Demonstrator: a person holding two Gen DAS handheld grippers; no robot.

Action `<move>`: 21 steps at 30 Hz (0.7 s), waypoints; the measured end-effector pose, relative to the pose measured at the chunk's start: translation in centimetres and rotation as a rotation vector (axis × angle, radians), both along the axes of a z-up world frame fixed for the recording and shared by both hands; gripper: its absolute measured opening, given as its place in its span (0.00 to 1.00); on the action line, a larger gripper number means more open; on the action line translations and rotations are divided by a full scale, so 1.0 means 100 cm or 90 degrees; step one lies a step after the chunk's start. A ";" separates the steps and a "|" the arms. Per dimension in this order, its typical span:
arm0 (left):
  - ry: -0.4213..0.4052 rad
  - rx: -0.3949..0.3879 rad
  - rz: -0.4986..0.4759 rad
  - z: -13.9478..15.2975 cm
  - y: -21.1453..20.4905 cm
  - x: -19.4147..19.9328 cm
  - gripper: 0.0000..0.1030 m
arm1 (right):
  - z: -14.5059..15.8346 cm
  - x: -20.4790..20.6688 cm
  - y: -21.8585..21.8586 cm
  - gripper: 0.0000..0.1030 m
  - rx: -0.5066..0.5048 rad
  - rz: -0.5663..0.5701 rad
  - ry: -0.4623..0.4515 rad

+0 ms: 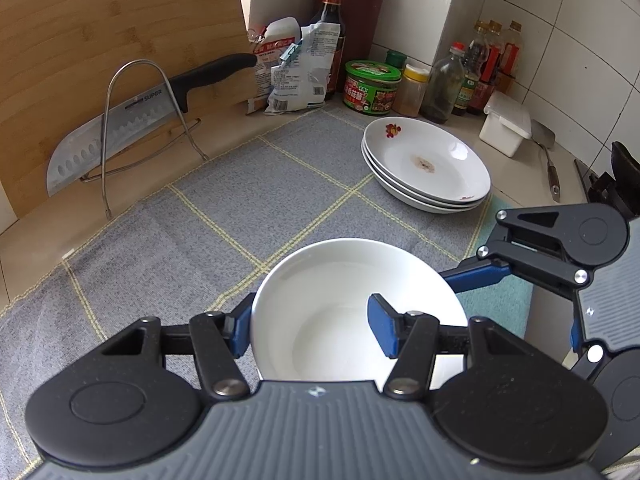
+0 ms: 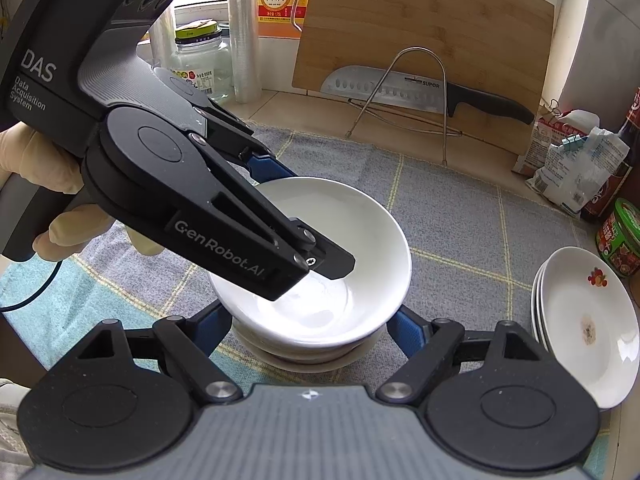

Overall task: Organize plates and bowls
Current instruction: 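Lower the floral bowl onto the nested bowls and open the left tool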

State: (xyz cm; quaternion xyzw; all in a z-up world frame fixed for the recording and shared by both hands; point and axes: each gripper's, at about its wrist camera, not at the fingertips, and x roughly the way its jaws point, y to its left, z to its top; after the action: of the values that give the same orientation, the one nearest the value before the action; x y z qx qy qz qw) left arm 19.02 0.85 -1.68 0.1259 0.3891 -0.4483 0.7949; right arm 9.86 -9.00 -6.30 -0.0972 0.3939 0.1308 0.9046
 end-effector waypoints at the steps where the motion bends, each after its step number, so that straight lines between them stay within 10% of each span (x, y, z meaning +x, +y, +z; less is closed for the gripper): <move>1: 0.001 -0.001 0.000 -0.001 0.000 0.000 0.55 | 0.000 0.000 0.000 0.85 -0.001 0.000 0.000; 14: -0.001 -0.012 0.015 -0.002 0.006 0.000 0.59 | 0.002 -0.002 -0.004 0.99 0.025 -0.006 -0.016; 21: -0.040 -0.019 0.047 0.006 0.019 -0.003 0.83 | 0.009 -0.008 -0.004 1.00 0.048 0.004 -0.033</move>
State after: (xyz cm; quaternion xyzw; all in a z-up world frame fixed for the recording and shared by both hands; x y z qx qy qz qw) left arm 18.73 2.79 -1.09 0.1137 0.3615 -0.4204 0.8244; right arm 9.06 -9.35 -5.43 -0.0677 0.3646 0.1461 0.9171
